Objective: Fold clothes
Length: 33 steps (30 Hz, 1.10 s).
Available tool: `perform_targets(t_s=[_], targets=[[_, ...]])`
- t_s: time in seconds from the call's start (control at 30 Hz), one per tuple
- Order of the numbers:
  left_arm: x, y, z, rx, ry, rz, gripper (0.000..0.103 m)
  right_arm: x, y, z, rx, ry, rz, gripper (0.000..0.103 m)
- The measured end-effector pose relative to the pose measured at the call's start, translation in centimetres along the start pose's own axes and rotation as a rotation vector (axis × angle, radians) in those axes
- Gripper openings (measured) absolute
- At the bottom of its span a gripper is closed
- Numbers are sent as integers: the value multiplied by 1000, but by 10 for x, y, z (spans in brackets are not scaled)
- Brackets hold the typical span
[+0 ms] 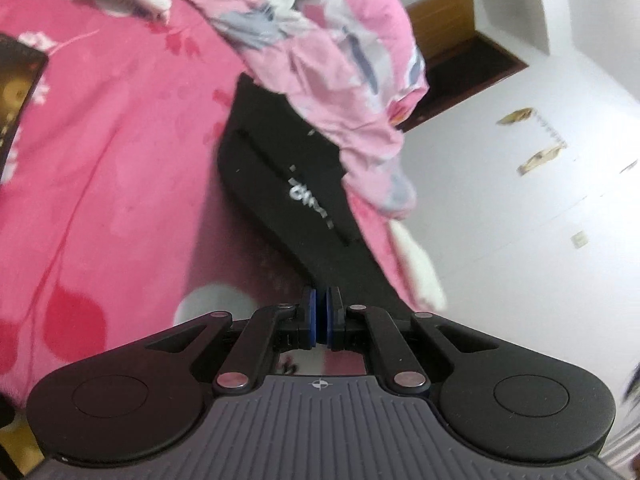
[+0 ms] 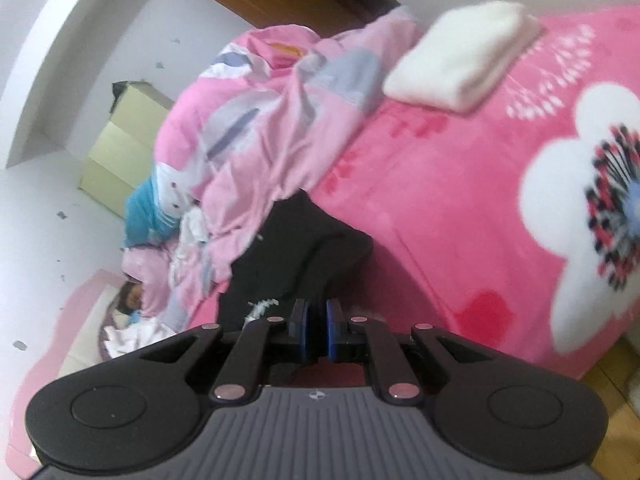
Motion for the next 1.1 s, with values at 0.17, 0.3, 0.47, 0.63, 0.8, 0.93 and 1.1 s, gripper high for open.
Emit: perform_targets(t_s=[0.17,0.3,0.47,0.63,0.8,0.93,1.1], targets=[[-7,1,-2,-3,9,-22,3,-2,9,-7,2,29,-11,9],[-17,-5,-23,27,49,-62,3,-21,5,17,-40,-8,-50,9],[-35,-18,-52,99,79,-120,3,-48,-10,61,-104,-88,-109,9],[-46,-31,-71,161,50,-165,3,-68,-25,92,-153,-130,-150,9],[-50,-35,-75,231,-58,-192,5,-74,-22,96,-207,-99,-153,11],[-42,-18,-62,270,-171,-147,6,-66,10,87,-285,-52,-45,12],[-22,-8,-37,272,-287,-53,7,-67,13,27,-146,61,-15,12]])
Point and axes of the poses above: each gripper's, at about its wrist camera, not at the fingertips, and y roughly against the way its jaws point, z to its right, x to its top, the point moved 5 cm from there along -y, roughly the way its jaws point, and after that the axes turned 6 degrees about y, right-handed, at the moved point
